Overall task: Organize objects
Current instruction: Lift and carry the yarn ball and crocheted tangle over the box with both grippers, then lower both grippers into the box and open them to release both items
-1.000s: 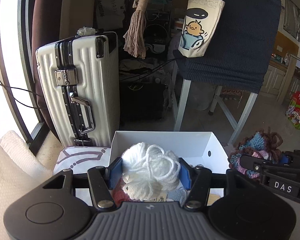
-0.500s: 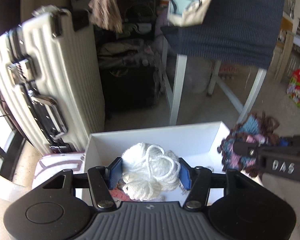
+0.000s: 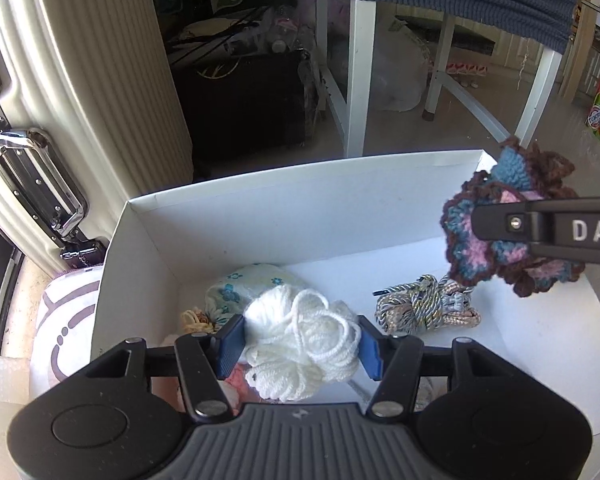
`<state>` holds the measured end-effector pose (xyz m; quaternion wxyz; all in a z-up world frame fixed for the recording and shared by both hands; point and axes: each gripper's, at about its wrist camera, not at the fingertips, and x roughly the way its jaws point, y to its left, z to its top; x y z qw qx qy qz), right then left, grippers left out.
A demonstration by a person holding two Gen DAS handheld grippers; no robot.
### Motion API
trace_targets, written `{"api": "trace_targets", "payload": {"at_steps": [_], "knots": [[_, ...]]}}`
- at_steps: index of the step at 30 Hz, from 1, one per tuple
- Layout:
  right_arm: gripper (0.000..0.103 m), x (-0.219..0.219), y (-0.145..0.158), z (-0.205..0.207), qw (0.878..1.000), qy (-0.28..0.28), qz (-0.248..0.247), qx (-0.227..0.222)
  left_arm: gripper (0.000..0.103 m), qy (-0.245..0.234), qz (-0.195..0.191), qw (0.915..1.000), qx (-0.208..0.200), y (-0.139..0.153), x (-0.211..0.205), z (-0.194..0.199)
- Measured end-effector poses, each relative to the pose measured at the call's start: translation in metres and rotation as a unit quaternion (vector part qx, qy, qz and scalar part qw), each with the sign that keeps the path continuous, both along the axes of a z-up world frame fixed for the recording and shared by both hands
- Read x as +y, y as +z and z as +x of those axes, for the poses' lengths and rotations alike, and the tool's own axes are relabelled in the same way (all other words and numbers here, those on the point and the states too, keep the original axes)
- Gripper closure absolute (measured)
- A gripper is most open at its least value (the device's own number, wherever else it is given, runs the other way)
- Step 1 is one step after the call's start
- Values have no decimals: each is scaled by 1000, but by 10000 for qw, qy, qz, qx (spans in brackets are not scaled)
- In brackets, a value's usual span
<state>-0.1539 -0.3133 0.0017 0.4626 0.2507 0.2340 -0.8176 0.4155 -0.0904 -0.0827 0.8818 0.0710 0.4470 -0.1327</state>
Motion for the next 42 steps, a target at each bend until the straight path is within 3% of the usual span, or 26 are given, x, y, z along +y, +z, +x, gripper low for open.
{"api": "trace_targets", "payload": {"at_steps": [3, 4, 6, 14, 16, 17, 18, 20, 28, 31, 42], "knots": [[58, -7, -6, -1, 10000, -1, 32, 28, 38, 41, -67, 9999, -88, -3, 3, 1], [58, -8, -7, -1, 10000, -4, 9, 50, 24, 107, -106, 9998, -124, -3, 4, 1], [58, -10, -8, -3, 9999, -21, -116, 35, 16, 241, -137, 9996, -115, -3, 5, 2], [57, -12, -10, -10, 9999, -36, -135, -28, 16, -4, -54, 9998, 165, -11, -1, 2], [47, -12, -11, -8, 9998, 54, -185, 36, 16, -8, -33, 9997, 225, -14, -3, 2], [27, -12, -10, -6, 9997, 70, -192, 105, 16, -19, -16, 9997, 253, -14, -3, 2], [18, -12, -10, -3, 9994, 15, -218, 262, 16, -39, -3, 9996, 271, -15, -4, 2], [18, -13, -9, 1, 9987, 6, -169, 472, 16, -63, 13, 9996, 290, -15, -5, 2], [20, -10, -6, -6, 9994, -35, -87, 332, 16, -106, -17, 9995, 298, -14, -6, 0], [27, -8, -6, -10, 9996, -62, -94, 242, 16, -109, -30, 9995, 300, -14, -6, 1], [29, -7, -8, -11, 9998, -81, 14, 161, 16, -25, -57, 9995, 316, -7, -1, -1]]}}
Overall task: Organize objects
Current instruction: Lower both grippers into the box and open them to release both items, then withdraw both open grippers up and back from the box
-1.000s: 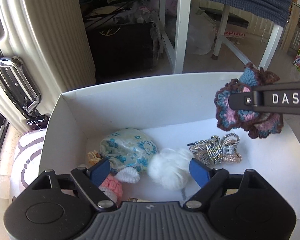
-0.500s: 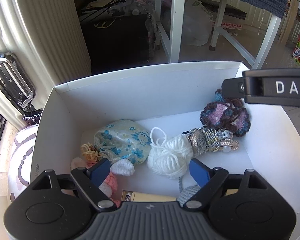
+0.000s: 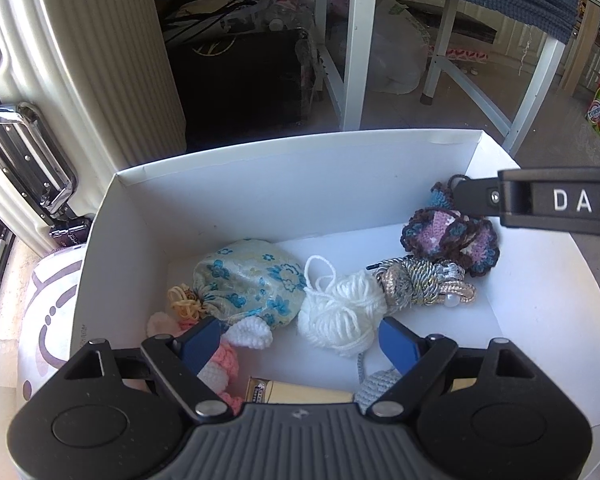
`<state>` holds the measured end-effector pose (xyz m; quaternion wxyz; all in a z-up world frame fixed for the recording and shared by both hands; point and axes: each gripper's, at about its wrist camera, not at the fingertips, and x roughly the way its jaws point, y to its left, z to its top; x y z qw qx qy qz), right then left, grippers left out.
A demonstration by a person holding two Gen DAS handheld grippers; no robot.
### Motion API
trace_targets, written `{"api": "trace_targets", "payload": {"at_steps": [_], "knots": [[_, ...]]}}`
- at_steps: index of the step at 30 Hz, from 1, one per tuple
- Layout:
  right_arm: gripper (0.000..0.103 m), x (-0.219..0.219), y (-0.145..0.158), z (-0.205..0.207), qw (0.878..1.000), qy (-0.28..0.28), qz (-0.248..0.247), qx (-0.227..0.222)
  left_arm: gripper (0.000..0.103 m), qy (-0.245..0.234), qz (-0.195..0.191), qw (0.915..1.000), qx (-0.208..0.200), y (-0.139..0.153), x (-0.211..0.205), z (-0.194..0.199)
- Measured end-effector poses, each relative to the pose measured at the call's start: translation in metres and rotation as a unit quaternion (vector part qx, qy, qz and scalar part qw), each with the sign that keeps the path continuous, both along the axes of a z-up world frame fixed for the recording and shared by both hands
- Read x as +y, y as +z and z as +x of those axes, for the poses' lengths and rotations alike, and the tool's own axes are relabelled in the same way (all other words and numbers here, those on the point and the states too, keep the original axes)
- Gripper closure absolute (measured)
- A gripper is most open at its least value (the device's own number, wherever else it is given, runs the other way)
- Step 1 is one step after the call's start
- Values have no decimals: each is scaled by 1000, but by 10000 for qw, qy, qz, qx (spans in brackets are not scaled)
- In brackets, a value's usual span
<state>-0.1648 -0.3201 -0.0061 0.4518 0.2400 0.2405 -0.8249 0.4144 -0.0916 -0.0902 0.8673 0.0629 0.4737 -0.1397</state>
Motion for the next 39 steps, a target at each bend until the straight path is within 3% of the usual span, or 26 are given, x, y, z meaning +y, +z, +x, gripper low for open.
{"api": "trace_targets", "payload": {"at_steps": [14, 27, 39], "knots": [[29, 34, 35, 26, 9997, 138, -129, 170, 16, 101, 33, 9991, -399, 56, 14, -26], [25, 85, 60, 56, 9990, 183, -201, 365, 16, 345, -40, 9966, -744, 108, 39, -77], [21, 144, 70, 88, 9977, 280, -280, 550, 11, 470, -387, 9948, -816, 127, 53, -139]]}}
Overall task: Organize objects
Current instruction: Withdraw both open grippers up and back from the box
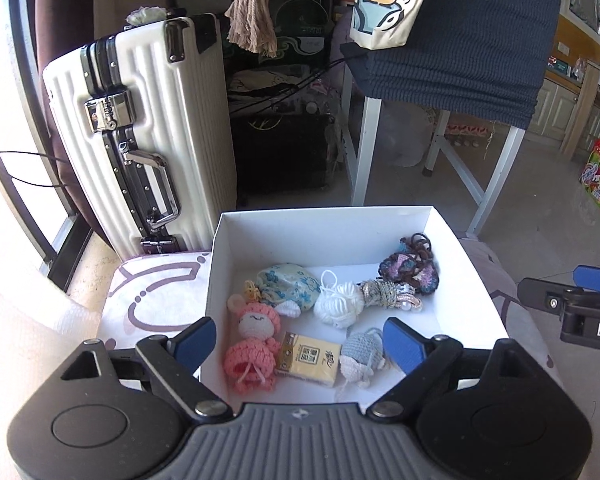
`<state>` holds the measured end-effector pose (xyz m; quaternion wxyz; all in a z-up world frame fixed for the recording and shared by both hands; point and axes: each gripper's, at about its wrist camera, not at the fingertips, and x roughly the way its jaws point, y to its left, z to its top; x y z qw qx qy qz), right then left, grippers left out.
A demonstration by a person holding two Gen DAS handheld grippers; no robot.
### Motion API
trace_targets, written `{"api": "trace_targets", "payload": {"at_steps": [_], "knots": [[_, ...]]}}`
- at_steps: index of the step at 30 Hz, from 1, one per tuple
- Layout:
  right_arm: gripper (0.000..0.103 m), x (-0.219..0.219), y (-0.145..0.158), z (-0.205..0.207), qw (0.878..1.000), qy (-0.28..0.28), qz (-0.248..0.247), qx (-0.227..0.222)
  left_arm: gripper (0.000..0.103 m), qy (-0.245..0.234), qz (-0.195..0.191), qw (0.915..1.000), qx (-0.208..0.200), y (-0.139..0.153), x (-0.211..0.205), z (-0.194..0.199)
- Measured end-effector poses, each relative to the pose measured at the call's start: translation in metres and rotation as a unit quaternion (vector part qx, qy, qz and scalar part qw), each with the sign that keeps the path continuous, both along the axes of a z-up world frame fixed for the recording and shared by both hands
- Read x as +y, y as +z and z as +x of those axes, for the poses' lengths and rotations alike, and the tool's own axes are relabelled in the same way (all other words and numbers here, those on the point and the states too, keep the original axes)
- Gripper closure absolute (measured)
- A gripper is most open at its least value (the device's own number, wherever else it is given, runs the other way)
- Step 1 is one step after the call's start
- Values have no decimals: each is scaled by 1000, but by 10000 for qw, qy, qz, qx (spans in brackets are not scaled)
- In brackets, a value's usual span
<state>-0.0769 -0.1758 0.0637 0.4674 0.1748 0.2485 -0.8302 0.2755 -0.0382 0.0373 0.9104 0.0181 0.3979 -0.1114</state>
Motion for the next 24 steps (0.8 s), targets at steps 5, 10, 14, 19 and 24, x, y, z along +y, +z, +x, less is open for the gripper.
{"api": "trace_targets", "payload": {"at_steps": [5, 10, 14, 19, 24], "knots": [[19, 26, 3, 12, 10000, 20, -62, 65, 8, 45, -39, 10000, -21, 2, 9, -27], [17, 48, 1, 23, 9999, 46, -107, 97, 4, 120, -50, 9998, -177, 10, 20, -51], [13, 61, -4, 32, 9998, 53, -83, 152, 2, 175, 61, 9993, -330, 13, 26, -69], [7, 75, -4, 38, 9997, -32, -198, 104, 0, 244, 104, 9989, -388, 12, 32, -83], [0, 86, -7, 44, 9996, -101, -205, 166, 0, 272, 211, 9985, -425, 10, 36, -93]]}}
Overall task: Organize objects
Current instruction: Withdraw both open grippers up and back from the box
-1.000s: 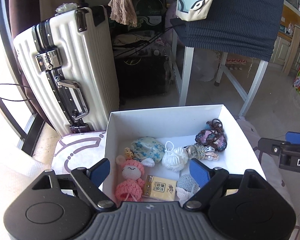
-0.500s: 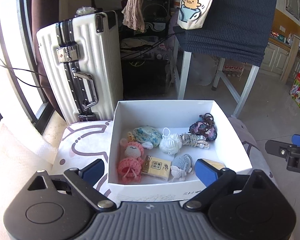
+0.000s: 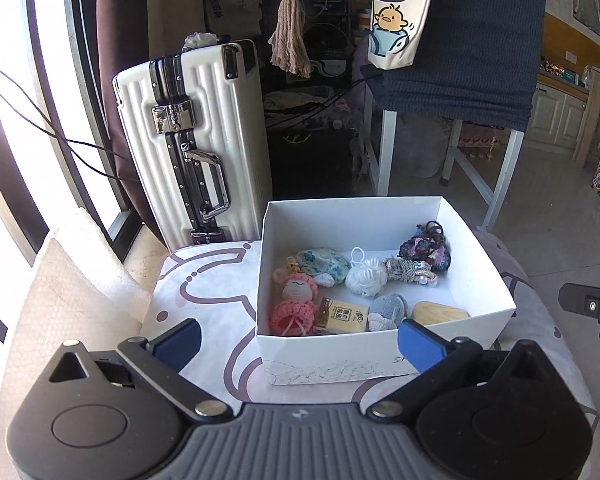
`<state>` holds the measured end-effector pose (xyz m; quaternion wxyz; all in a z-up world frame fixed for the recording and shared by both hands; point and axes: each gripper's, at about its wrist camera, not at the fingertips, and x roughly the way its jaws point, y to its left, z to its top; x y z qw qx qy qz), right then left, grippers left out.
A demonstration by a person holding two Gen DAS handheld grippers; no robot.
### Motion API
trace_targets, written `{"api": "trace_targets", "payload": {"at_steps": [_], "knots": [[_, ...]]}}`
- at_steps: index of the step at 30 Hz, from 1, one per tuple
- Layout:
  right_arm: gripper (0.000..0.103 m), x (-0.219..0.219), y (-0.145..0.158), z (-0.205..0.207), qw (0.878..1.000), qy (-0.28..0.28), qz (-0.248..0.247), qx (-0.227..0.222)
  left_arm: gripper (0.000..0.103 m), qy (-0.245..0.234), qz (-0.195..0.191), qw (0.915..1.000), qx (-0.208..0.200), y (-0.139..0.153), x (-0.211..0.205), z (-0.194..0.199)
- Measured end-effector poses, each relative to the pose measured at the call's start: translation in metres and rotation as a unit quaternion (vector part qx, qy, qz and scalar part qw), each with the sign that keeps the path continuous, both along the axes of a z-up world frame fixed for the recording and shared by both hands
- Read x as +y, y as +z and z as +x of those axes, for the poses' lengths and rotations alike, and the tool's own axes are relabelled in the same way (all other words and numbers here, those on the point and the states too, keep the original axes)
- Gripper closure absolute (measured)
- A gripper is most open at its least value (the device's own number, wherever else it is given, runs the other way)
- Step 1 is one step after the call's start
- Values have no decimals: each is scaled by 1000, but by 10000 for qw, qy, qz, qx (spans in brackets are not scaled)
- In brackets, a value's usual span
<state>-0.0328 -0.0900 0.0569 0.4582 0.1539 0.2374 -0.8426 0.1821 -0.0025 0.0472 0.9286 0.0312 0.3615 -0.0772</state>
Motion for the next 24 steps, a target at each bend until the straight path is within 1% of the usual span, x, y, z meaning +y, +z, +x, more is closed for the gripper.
{"api": "trace_targets", "payload": {"at_steps": [3, 5, 7, 11, 15, 24], "knots": [[0, 3, -5, 0, 10000, -48, 73, -2, 0, 57, -39, 10000, 49, -1, 4, -3], [0, 3, -8, 1, 9998, -111, 158, 58, 0, 71, 72, 9999, 106, -2, 4, -4], [0, 4, -11, 1, 9996, -146, 213, 141, 0, 102, 179, 9998, 67, -2, 3, -7], [0, 9, -15, -1, 9997, -148, 215, 23, 0, 45, 210, 9998, 57, -3, 1, -12], [0, 12, -17, 2, 9996, -143, 223, -5, 0, 20, 374, 9993, 30, -6, -5, -16], [0, 11, -22, 12, 9991, -26, 372, 180, 0, 55, 368, 9993, 50, -7, -6, -18]]}}
